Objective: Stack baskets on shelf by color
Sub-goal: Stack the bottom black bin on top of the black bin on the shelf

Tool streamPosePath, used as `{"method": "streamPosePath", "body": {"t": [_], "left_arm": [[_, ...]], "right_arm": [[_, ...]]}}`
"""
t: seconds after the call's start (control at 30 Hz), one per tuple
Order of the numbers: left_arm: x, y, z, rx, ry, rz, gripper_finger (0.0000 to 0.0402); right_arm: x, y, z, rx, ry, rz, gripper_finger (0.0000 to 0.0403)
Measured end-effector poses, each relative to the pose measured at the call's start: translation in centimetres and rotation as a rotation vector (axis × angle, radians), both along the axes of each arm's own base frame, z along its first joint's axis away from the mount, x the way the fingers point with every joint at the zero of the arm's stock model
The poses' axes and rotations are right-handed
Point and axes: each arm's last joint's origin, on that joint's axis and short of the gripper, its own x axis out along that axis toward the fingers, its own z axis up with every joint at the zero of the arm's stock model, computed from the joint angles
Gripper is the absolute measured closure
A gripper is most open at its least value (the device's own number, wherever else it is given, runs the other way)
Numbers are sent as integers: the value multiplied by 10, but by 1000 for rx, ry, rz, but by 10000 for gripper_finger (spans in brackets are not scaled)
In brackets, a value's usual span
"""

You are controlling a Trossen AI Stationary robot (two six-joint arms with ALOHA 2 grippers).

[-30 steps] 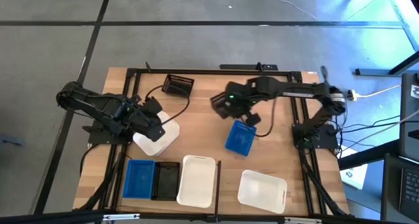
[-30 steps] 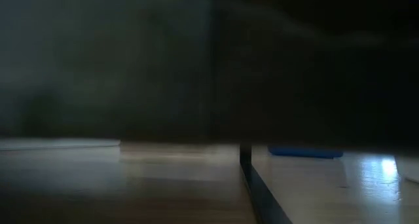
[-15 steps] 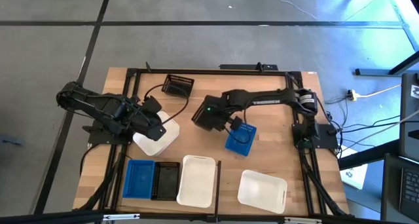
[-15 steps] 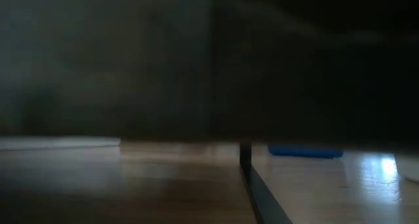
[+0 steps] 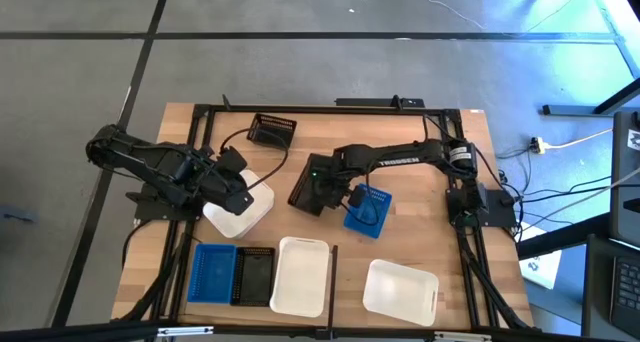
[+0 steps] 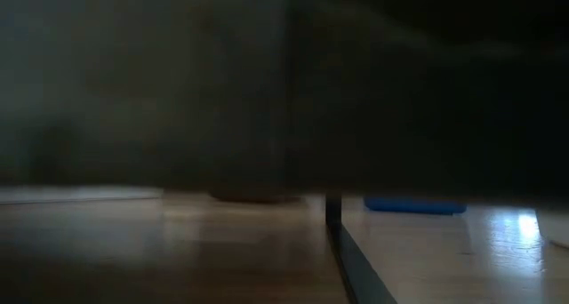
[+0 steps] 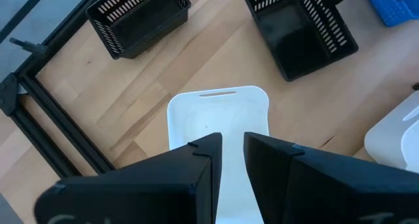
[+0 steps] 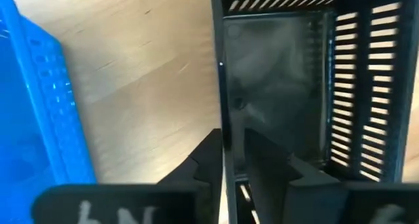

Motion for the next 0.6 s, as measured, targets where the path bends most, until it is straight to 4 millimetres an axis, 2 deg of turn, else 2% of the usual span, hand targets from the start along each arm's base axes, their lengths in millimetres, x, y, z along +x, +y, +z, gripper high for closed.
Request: {"method": "streamPosePath", "body": {"t": [0.13,0.3,0.5,0.6], "left_arm": [[0,0,0,-13,-12,29,345],[3,9,0,-86,-36,150,345],[9,35,-1,-137,-28,269,345],[10,54,-1,-158,19,246,345]], "right_arm": [[3,0,8,-20,-25,-12,325],[7,-1,50,20,-85,-130,323],[6,1,94,96,-93,-226,323],[4,2,110,163,-92,-281,322]]}}
